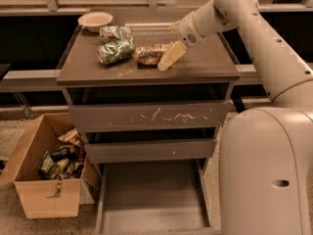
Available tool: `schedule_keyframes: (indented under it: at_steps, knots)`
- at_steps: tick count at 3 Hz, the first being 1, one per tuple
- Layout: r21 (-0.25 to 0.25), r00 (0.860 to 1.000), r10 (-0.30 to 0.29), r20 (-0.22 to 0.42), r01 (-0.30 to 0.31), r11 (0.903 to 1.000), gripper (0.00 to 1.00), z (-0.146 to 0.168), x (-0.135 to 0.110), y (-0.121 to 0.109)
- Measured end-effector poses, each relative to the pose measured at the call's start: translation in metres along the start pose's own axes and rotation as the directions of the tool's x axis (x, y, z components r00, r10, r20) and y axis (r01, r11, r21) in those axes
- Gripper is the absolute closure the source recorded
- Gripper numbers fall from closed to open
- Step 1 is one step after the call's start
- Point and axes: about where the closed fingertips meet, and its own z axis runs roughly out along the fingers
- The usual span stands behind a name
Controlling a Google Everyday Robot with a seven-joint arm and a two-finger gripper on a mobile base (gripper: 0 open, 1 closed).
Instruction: Place orange can into bottom drawer
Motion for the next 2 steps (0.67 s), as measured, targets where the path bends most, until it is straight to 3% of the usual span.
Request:
schedule_keyframes:
  at_steps: [2]
  knots:
    - [-0.025,0.999,0.04,-0.001,-0.04,0.9989,0.41,0.032,0.007,-0.001]
